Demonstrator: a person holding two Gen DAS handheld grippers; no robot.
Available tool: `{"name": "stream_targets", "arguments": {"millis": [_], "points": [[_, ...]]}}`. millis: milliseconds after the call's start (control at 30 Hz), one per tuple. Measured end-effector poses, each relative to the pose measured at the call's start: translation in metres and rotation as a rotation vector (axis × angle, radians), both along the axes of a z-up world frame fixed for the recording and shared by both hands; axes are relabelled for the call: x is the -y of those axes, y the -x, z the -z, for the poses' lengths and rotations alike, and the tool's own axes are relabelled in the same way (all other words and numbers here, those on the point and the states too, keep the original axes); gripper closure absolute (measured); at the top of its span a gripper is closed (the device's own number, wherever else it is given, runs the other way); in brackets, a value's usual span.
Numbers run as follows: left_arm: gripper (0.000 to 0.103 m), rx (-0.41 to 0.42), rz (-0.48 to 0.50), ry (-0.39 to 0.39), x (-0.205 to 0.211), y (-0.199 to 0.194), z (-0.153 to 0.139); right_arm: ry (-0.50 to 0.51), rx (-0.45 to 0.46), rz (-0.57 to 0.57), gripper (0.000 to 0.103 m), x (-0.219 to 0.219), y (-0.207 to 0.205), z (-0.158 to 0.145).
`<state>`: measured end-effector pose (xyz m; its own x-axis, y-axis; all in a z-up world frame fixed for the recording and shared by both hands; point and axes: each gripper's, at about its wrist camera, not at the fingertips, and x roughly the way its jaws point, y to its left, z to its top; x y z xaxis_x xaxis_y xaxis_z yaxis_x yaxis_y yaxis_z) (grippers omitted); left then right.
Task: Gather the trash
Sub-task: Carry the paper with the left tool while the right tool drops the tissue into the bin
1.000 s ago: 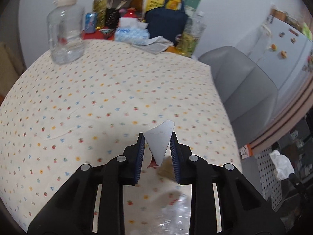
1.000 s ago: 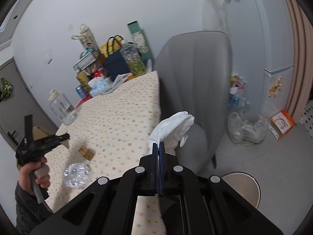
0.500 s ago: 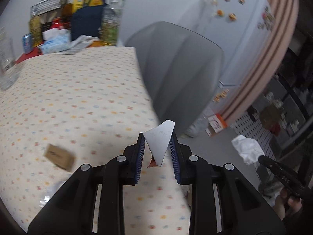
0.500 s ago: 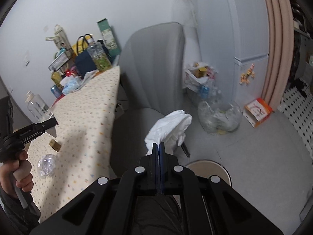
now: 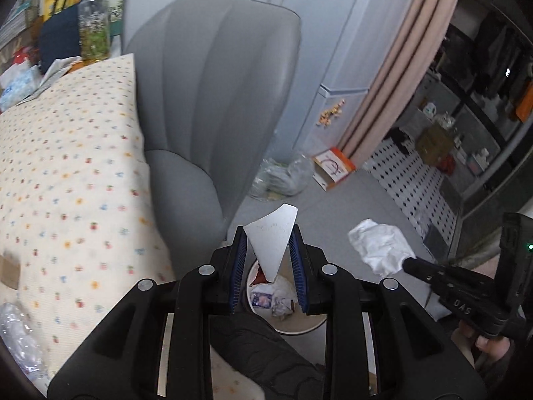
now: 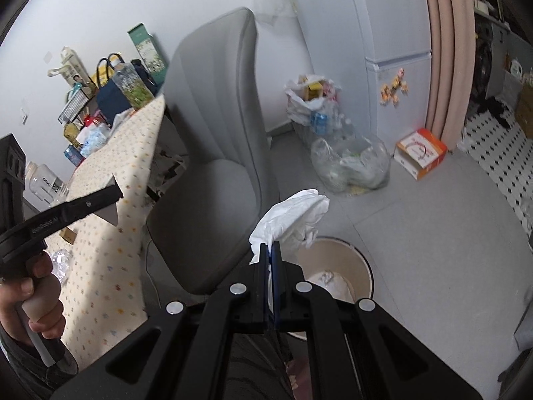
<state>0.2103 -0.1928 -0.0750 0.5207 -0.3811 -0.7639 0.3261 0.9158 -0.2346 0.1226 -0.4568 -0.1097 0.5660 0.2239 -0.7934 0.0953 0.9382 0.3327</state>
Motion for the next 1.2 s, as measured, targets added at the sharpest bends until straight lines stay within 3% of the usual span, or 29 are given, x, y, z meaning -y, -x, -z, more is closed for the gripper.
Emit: {"name": "stream_targets", "arguments": {"millis": [200,300,367,400,433,567,833,1033,1133,1200], "points": [[0.077,-0.032,0.024,-0.024,0.018,0.001,0.015,-0.038,-0.081,0.029,0.1,0.009,-0.005,0.047],[0.077,-0.045,0.036,-0.037,0.026,0.002,0.022,-0.112,-0.118,0.021,0.096,0.008,-0.01,0.077],[0.077,-0.054,0.04,-0.047,0.03,0.001,0.027,-0.13,-0.147,0.022,0.074,0.006,-0.011,0.091],[0.077,-0.059,0.043,-0.051,0.031,0.0,0.029,-0.119,-0.147,0.037,0.048,0.006,-0.009,0.094],[0.077,-0.065,0.046,-0.055,0.033,0.0,0.032,-0.111,-0.138,0.047,0.041,0.006,-0.008,0.094],[0.077,-0.083,0.056,-0.061,0.038,-0.004,0.039,-0.1,-0.131,0.061,0.041,0.012,-0.002,0.091],[0.076,-0.1,0.11,-0.065,0.062,-0.001,0.046,-0.026,-0.092,0.118,0.026,0.038,0.01,0.064],[0.076,-0.106,0.154,-0.066,0.082,0.003,0.048,0.046,-0.052,0.116,0.02,0.05,0.017,0.037],[0.069,-0.128,0.178,-0.056,0.094,0.003,0.051,0.06,-0.032,0.138,0.018,0.059,0.024,0.025],[0.049,-0.136,0.197,-0.056,0.101,0.004,0.053,0.071,-0.029,0.145,0.018,0.065,0.03,0.021]]}}
